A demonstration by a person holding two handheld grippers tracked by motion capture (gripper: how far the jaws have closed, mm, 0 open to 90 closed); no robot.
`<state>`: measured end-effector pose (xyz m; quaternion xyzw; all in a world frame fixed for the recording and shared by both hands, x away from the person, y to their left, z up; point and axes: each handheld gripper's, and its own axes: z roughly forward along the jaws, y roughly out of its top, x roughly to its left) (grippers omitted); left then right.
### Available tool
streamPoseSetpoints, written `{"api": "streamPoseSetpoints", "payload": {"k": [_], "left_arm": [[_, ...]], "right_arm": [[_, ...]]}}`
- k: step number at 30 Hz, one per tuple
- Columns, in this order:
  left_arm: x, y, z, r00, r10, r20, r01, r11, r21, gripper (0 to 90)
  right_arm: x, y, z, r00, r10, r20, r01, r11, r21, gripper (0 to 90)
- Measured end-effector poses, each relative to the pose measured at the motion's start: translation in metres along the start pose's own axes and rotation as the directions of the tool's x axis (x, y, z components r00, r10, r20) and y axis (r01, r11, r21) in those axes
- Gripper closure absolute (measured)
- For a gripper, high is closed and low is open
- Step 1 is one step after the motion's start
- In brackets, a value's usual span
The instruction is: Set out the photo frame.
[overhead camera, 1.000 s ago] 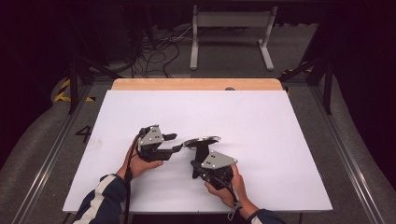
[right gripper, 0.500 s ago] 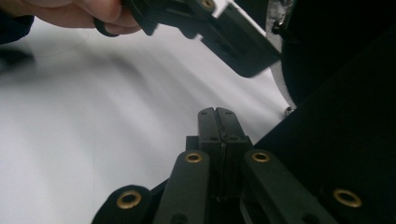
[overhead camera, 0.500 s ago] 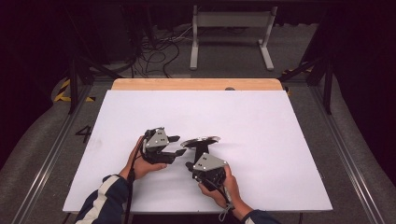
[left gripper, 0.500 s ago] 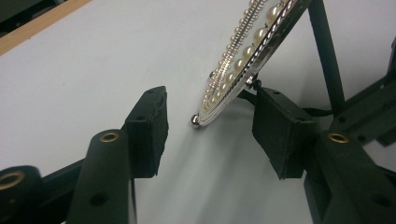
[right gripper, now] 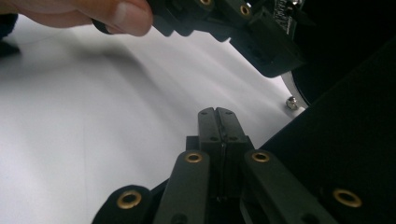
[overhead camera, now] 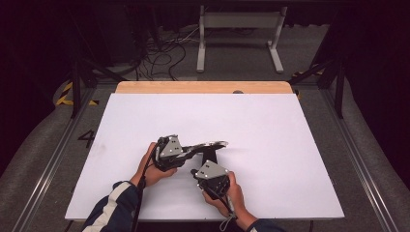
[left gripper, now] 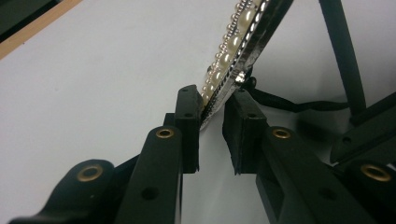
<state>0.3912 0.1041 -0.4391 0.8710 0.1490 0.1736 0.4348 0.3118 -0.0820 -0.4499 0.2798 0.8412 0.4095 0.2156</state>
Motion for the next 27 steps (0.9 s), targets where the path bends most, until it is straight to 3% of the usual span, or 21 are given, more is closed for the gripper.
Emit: {"api": "streamPoseSetpoints", "payload": {"k": [12,23,27], "left_arm": [[-0.014,0.004,-0.008,0.9952,0.088,-0.042,-0.086,0.9952,0.046,80.8],[-0.017,0.004,-0.008,0.9958,0.087,-0.029,-0.085,0.995,0.052,80.6],[-0.016,0.005,-0.006,0.9973,0.072,-0.013,-0.072,0.9969,0.033,79.4]], "right_arm": [[-0.006,-0.004,-0.008,0.9999,0.01,-0.003,-0.01,0.999,0.031,90.0],[-0.011,-0.009,-0.014,0.9998,0.016,-0.01,-0.016,0.999,0.048,90.0],[-0.014,-0.011,-0.018,0.9996,0.027,-0.008,-0.027,0.999,0.047,90.0]]}}
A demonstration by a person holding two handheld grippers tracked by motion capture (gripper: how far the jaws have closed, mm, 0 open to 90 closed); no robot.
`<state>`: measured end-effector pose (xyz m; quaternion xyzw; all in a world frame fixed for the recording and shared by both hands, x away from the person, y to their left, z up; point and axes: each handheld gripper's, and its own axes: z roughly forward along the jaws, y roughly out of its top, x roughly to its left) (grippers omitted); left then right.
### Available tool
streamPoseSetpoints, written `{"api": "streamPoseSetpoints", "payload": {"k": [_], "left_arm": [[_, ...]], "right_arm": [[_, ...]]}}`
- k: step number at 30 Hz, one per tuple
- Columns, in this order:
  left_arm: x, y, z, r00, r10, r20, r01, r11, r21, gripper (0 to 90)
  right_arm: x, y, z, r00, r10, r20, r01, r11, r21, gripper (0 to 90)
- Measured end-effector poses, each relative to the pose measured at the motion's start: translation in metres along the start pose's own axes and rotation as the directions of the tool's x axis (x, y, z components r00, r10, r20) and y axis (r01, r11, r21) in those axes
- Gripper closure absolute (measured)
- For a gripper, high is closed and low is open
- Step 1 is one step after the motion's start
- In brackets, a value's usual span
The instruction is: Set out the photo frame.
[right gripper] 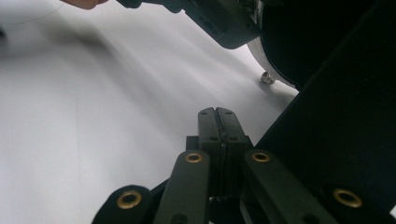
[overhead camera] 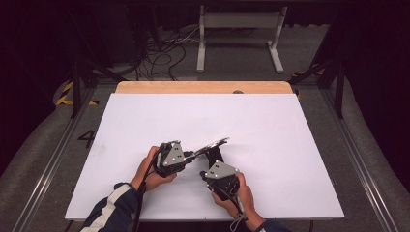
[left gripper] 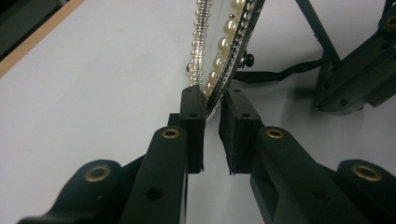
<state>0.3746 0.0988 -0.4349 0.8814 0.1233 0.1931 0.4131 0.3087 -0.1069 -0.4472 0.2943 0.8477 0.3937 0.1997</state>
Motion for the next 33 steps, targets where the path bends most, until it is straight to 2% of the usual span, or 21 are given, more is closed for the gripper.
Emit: {"api": "streamPoseSetpoints", "payload": {"k": [6,12,14,17,19,24,28,33], "left_arm": [[0.002,0.0,0.011,0.9991,-0.021,0.036,0.021,0.9998,-0.002,68.0],[0.005,0.0,0.02,0.9987,-0.043,0.028,0.043,0.999,-0.013,61.7],[0.006,0.001,0.021,0.9995,-0.031,0.007,0.031,0.9994,-0.015,59.5],[0.007,0.0,0.021,0.9993,-0.032,0.018,0.033,0.9992,-0.024,59.8],[0.006,0.001,0.022,0.9992,-0.016,0.035,0.017,0.9995,-0.026,63.5],[0.003,0.004,0.022,0.9995,0.024,0.02,-0.023,0.9997,-0.002,65.4],[0.003,0.003,0.023,0.9991,0.014,0.041,-0.014,0.9999,-0.008,64.9],[0.0,0.005,0.022,0.9975,0.039,0.059,-0.04,0.9992,0.008,73.5]], "right_arm": [[-0.001,-0.003,-0.002,0.9999,0.014,0.007,-0.014,1.0,0.003,90.0],[0.001,-0.006,-0.001,0.9997,0.021,0.012,-0.021,1.0,0.006,90.0],[0.001,-0.007,-0.003,0.9995,0.027,0.019,-0.027,1.0,0.005,90.0],[0.0,-0.009,-0.004,0.999,0.036,0.026,-0.036,0.999,0.003,90.0],[-0.002,-0.009,-0.005,0.9987,0.043,0.028,-0.043,0.999,0.003,90.0],[-0.005,-0.012,-0.007,0.9981,0.048,0.039,-0.049,0.999,0.004,90.0],[-0.008,-0.014,-0.01,0.997,0.064,0.043,-0.064,0.998,0.004,90.0],[-0.012,-0.016,-0.012,0.9953,0.082,0.051,-0.083,0.997,0.001,90.0]]}}
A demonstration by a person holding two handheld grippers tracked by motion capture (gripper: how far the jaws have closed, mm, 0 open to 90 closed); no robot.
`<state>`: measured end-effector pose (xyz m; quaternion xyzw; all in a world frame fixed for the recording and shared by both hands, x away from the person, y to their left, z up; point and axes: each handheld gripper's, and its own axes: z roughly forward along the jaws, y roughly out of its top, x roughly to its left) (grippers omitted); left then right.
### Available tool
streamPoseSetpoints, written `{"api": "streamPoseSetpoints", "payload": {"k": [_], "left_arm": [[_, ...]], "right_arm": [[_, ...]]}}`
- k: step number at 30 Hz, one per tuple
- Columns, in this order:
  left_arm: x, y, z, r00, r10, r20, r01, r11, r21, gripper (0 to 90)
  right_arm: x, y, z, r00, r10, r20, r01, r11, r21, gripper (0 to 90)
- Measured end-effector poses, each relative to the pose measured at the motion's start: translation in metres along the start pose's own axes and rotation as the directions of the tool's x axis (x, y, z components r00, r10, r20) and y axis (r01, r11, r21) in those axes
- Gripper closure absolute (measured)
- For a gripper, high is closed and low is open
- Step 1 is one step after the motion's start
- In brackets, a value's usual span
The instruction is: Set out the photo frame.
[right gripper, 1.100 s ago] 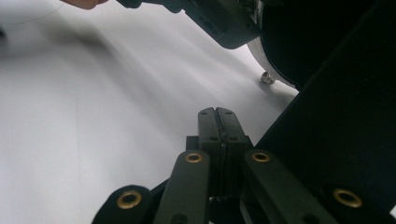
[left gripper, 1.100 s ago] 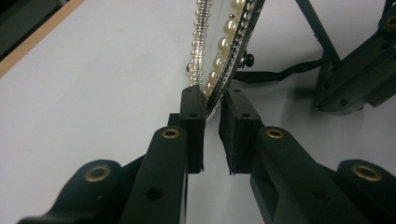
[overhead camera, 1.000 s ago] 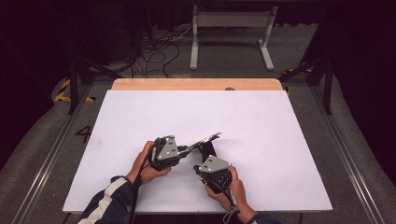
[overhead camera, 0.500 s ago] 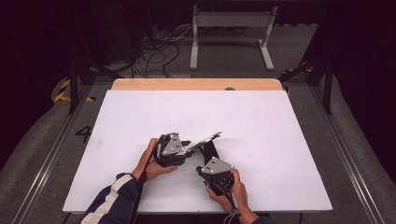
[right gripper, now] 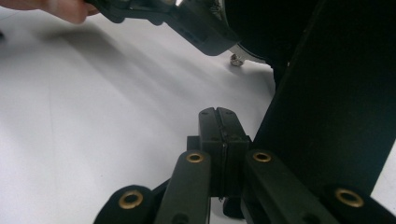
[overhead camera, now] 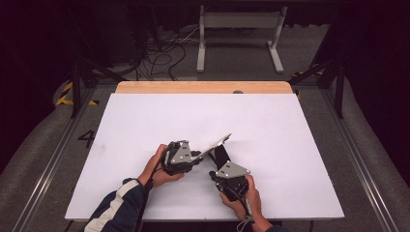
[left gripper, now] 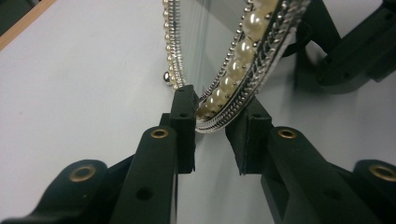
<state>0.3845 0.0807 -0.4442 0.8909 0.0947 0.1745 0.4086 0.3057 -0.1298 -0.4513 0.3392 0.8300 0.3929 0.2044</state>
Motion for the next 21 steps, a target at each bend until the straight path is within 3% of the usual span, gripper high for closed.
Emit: {"api": "streamPoseSetpoints", "payload": {"k": [11,21], "left_arm": [[-0.006,0.003,-0.004,0.9992,0.033,-0.021,-0.033,0.9989,0.032,76.4],[-0.013,0.007,-0.005,0.9978,0.065,-0.014,-0.064,0.9969,0.045,77.5]], "right_arm": [[-0.005,-0.002,-0.002,0.9997,0.021,0.015,-0.021,1.0,0.002,90.0],[-0.015,-0.005,-0.006,0.999,0.042,0.013,-0.042,0.999,0.005,90.0]]}}
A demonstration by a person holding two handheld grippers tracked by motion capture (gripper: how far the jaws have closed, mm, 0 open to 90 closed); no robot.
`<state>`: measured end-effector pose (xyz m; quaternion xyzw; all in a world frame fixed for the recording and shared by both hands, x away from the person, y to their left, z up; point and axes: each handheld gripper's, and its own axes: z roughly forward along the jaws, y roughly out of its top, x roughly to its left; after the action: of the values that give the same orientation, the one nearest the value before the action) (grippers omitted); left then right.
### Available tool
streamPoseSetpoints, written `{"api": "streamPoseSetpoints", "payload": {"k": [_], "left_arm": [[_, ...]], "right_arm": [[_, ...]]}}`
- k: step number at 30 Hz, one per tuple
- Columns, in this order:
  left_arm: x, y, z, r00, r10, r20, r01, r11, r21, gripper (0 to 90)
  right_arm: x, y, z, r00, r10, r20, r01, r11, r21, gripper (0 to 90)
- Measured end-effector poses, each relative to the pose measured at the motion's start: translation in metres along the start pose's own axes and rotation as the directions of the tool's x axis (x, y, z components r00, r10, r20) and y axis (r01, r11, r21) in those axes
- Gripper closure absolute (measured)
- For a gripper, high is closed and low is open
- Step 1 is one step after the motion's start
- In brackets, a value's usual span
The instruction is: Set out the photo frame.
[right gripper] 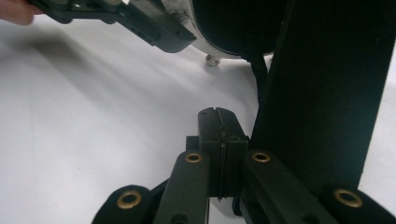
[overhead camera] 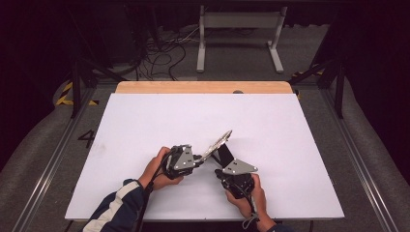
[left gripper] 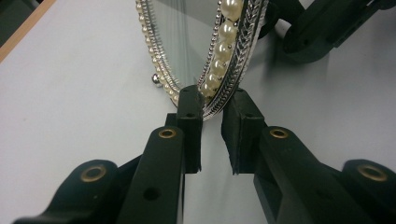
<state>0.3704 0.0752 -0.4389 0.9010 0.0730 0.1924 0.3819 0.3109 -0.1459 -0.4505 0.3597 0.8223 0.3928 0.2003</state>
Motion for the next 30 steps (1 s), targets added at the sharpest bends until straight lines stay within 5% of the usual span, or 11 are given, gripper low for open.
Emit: {"api": "streamPoseSetpoints", "payload": {"k": [12,18,30], "left_arm": [[-0.009,0.007,0.002,0.9994,0.029,0.019,-0.029,0.9996,0.002,76.2],[-0.012,0.009,0.004,0.9997,0.011,0.023,-0.011,0.9999,-0.004,75.9],[-0.015,0.012,0.008,0.9987,-0.025,0.044,0.026,0.9994,-0.021,75.3]], "right_arm": [[-0.017,-0.003,-0.004,0.9999,-0.005,0.016,0.005,1.0,0.005,90.0],[-0.025,-0.004,-0.004,0.9993,-0.034,0.016,0.034,0.999,0.001,90.0],[-0.041,-0.007,0.0,0.9996,-0.019,-0.019,0.019,1.0,-0.012,90.0]]}}
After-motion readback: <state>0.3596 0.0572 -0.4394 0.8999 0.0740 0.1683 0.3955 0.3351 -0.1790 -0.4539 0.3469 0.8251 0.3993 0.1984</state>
